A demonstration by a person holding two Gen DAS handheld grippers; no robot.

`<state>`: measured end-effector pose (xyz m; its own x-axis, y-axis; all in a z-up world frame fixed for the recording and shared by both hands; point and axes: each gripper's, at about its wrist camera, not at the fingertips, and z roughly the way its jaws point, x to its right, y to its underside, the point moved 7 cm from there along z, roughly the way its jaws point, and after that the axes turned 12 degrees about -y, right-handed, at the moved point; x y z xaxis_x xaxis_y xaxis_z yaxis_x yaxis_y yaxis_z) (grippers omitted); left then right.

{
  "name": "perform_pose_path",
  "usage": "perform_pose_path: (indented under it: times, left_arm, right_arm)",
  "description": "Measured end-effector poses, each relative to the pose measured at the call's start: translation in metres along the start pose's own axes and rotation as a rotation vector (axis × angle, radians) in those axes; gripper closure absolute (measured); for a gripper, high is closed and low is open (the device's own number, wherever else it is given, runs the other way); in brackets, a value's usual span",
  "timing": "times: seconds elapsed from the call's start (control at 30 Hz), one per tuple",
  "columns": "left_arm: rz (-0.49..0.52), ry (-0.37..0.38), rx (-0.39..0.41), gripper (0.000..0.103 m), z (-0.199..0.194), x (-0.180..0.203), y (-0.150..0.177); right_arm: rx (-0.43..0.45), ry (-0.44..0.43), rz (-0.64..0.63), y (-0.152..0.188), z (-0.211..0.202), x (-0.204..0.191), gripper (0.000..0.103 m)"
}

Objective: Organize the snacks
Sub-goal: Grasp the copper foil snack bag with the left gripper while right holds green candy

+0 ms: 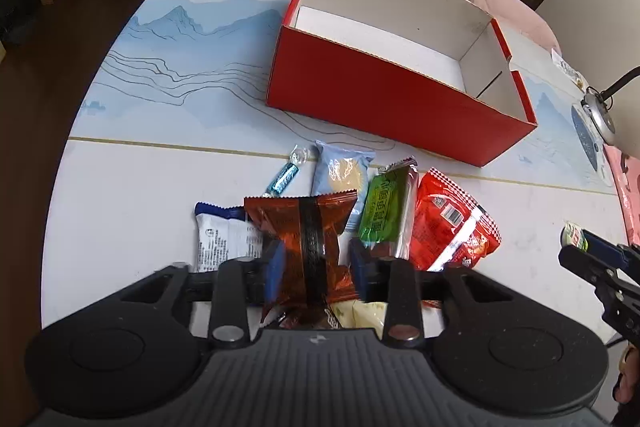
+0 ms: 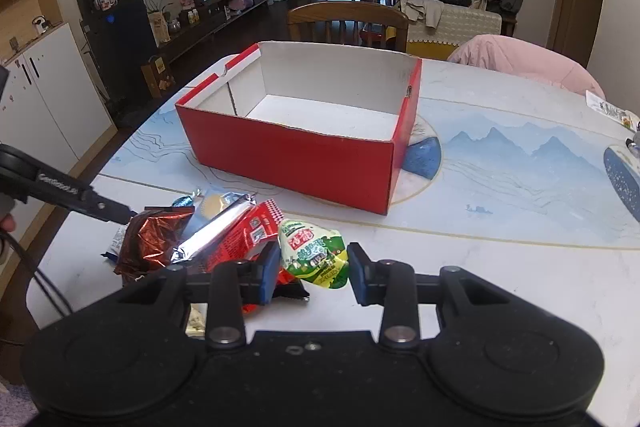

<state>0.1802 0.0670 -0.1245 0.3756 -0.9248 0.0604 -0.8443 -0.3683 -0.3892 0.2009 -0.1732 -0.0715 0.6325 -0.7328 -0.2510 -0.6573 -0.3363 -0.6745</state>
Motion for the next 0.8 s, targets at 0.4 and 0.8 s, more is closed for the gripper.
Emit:
perform_pose_path:
  times: [0.4, 0.8]
  left_arm:
    - [-0.005, -0.050, -0.067, 0.033, 0.048, 0.010, 0.004]
    - [0.022, -0.074, -0.038, 0.068, 0.051, 0.013, 0.009]
  right_arm:
    - [-0.010, 0.007, 0.026, 0.005, 0.003, 0.005, 0.067]
    - [-0.017, 0.014, 0.025, 0.009, 0.002, 0.006, 0.067]
